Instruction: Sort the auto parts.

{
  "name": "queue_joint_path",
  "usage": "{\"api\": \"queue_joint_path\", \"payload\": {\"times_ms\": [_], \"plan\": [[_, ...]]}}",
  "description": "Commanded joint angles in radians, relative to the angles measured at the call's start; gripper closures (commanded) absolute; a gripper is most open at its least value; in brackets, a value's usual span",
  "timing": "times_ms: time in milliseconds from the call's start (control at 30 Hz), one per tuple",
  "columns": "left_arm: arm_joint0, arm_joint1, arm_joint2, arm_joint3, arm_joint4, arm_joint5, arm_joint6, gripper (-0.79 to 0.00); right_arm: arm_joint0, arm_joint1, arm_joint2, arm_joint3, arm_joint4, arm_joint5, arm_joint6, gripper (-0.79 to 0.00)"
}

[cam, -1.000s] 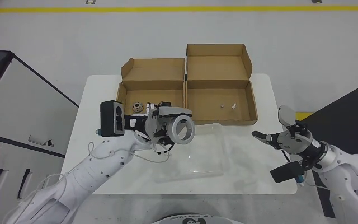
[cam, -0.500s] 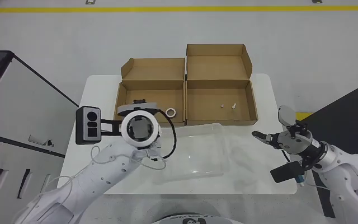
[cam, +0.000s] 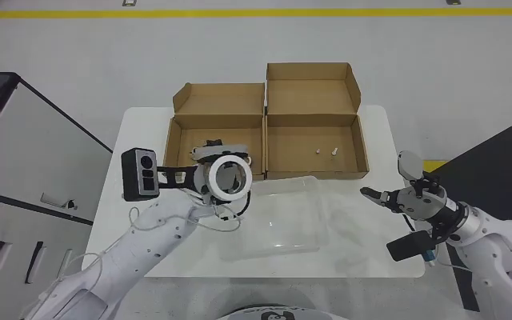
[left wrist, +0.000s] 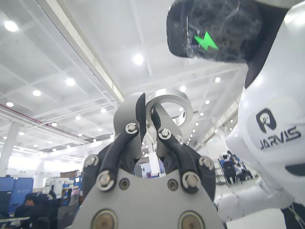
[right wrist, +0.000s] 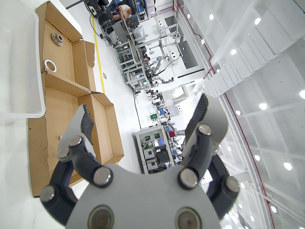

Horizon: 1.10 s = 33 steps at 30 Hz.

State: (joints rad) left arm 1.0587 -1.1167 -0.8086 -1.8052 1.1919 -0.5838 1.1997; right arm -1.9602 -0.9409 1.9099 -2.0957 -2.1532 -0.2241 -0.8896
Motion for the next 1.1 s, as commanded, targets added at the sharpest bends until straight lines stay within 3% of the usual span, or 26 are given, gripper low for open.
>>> {"api": "queue_joint_path", "payload": {"times_ms": [0,267,667,867,967,1067], "plan": [[0.006,0.003,-0.017,0.001,0.035,-0.011,-0.046,0.0,0.0,0.0,0.0,0.0,0.0,0.0,0.0,-0.785],[0.034,-0.012,-0.037,-0.032,-0.039,-0.02,0.012,0.0,0.0,0.0,0.0,0.0,0.0,0.0,0.0,-0.785],[0.002,-0.07,0.009,-0.138,-0.264,0.084,0.121,0.0,0.0,0.0,0.0,0.0,0.0,0.0,0.0,-0.785],[-0.008,-0.079,0.001,-0.072,-0.195,0.057,0.093,0.0,0.0,0.0,0.0,0.0,0.0,0.0,0.0,-0.785],[-0.018,-0.071,-0.026,-0.011,-0.077,-0.006,0.02,0.0,0.0,0.0,0.0,0.0,0.0,0.0,0.0,-0.785],[-0.011,-0.065,-0.057,-0.008,-0.031,-0.036,-0.034,0.0,0.0,0.0,0.0,0.0,0.0,0.0,0.0,-0.785]]}}
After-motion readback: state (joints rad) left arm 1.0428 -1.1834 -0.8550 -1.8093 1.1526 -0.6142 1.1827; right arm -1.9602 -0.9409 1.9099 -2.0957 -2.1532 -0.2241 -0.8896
